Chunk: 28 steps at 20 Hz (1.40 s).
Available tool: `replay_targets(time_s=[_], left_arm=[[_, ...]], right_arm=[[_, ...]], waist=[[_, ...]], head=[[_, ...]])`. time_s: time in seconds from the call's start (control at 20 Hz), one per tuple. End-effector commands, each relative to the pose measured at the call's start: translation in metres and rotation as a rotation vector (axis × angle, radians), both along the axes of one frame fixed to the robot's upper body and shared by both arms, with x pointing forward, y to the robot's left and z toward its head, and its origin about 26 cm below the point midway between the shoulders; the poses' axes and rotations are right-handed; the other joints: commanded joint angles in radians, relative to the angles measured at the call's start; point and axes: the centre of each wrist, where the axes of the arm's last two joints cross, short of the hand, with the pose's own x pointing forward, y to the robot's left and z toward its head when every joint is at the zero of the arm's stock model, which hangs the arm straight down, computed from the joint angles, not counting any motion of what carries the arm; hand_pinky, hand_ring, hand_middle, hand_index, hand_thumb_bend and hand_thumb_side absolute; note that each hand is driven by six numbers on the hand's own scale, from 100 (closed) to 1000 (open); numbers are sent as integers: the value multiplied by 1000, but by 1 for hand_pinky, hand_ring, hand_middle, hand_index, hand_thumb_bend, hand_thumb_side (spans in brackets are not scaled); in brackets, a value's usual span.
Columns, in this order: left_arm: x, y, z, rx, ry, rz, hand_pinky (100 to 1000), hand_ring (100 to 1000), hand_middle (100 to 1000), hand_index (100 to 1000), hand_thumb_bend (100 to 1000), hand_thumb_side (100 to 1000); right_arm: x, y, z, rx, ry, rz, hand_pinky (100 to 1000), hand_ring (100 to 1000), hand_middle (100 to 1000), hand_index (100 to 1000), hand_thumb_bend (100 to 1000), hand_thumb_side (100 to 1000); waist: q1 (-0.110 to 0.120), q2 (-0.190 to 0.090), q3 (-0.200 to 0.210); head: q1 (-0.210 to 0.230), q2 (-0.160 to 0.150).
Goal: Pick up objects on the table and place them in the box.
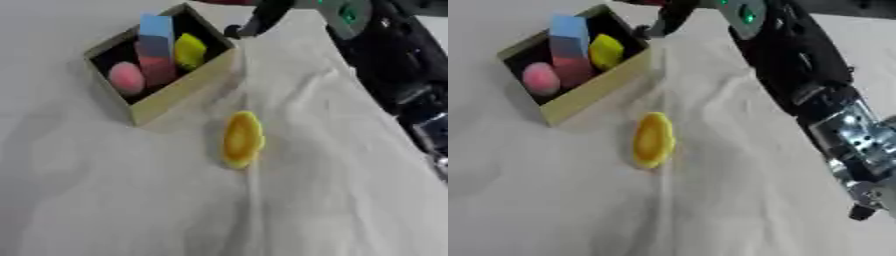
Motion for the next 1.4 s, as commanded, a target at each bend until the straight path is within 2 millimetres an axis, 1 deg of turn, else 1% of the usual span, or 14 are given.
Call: replay_targets(time_s=[0.05,0.15,0.25,0.45,0.6,0.85,1.15,1.4], left_arm=[[-4,7,8,8,-35,32,688,782,659,803,518,519],[-4,8,8,7,-35,37,687,783,658,803,518,520],[-4,9,7,5,-34,44,687,783,658,803,518,521],[-4,11,6,3,-31,52,686,783,657,803,517,524],[-4,11,5,4,-26,58,685,783,656,802,515,527],[-4,11,4,6,-21,60,684,784,656,802,514,531],[-4,10,3,5,-18,54,683,784,655,802,515,533],[-4,8,3,6,-13,47,681,784,654,802,513,535]], right_arm=[[-20,-19,15,-34,-56,35,861,898,768,866,392,226],[-28,-27,12,-42,-59,61,862,897,765,863,381,228],[-36,-32,6,-45,-49,84,863,897,764,861,373,232],[-52,-32,-7,-64,8,107,866,900,769,861,368,246],[-63,-30,-11,-77,39,132,870,912,788,868,368,244],[-82,-17,-18,-132,70,168,872,918,801,873,367,254],[-105,6,-25,-179,106,194,875,918,801,871,356,260],[-113,20,-31,-201,160,184,876,918,803,870,352,257]], waist=[[13,-25,-1],[19,-22,-2],[25,-20,-5],[36,-14,-14],[43,-10,-18],[50,-4,-21],[50,0,-17],[48,0,-11]], head=[[15,4],[21,4],[27,5],[36,7],[44,7],[47,12],[44,16],[41,17]])
